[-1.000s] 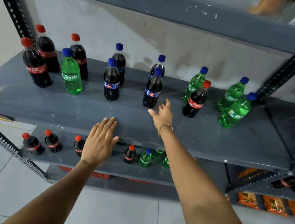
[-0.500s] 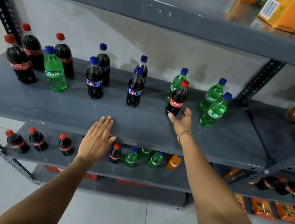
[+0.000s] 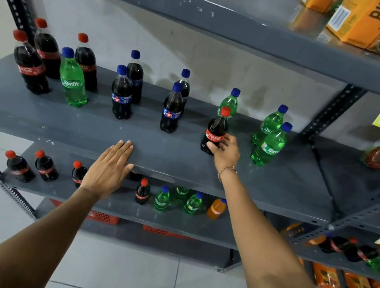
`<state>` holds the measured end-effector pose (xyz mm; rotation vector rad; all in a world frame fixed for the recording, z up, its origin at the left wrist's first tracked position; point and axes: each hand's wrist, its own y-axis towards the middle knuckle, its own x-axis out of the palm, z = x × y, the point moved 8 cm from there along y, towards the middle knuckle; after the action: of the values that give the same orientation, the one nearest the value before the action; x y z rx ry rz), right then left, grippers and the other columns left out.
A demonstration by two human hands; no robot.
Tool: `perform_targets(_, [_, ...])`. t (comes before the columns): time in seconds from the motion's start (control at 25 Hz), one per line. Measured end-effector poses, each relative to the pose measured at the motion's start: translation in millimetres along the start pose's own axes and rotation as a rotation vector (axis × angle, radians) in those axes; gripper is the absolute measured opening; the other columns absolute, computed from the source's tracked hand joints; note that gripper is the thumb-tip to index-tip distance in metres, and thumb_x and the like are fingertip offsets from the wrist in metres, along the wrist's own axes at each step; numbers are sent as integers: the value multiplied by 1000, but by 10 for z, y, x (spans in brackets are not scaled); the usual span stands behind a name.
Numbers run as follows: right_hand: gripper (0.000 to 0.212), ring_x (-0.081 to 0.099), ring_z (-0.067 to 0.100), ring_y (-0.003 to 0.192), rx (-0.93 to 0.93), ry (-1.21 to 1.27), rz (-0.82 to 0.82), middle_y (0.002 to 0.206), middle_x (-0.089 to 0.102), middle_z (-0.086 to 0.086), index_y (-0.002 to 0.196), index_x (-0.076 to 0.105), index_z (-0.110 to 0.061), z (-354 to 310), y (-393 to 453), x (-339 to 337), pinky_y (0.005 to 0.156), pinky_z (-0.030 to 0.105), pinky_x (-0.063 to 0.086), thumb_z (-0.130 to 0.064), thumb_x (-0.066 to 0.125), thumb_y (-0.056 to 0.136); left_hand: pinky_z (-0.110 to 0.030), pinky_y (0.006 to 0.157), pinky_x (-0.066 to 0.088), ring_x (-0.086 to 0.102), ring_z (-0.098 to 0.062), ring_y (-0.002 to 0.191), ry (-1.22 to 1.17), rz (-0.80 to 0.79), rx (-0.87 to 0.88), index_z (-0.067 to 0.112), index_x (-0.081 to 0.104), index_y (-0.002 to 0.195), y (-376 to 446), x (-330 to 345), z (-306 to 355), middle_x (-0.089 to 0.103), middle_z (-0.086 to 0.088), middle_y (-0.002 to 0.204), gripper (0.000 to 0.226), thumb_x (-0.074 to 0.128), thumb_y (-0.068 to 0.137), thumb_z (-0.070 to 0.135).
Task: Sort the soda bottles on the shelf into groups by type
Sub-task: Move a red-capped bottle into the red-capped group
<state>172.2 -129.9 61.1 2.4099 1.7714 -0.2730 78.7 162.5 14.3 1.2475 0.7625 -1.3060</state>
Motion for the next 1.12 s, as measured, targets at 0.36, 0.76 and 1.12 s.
perform_targets(0.36, [53, 61, 20, 97, -46, 28, -155, 111, 64, 13, 110, 54, -11, -214, -792, 1354, 88, 31, 51, -10, 81, 64, -41, 116, 14, 21, -28, 141, -19, 14, -82, -2, 33, 140, -194, -392, -1476, 34, -18, 148, 65, 18, 96, 44])
perform_targets(0.76, [51, 64, 18, 89, -159, 2, -271, 103, 69, 14, 105, 57, -6, -750, -1180, 3446, 79, 21, 52, -12, 83, 61, -45, 113, 21, 29, -30, 138, 2, 34, -100, 1, 36, 139, -341, -650, -2447, 37, -16, 147, 67, 12, 97, 48])
perform_targets(1.12, [21, 55, 14, 76, -401, -86, -46, 94, 62, 15, 95, 62, -5, -972, -1097, 3686, 68, 30, 47, -22, 63, 84, -46, 111, 25, 31, -30, 137, -24, 76, -122, 2, 38, 138, -311, -532, -2540, 39, -14, 147, 65, 12, 98, 47])
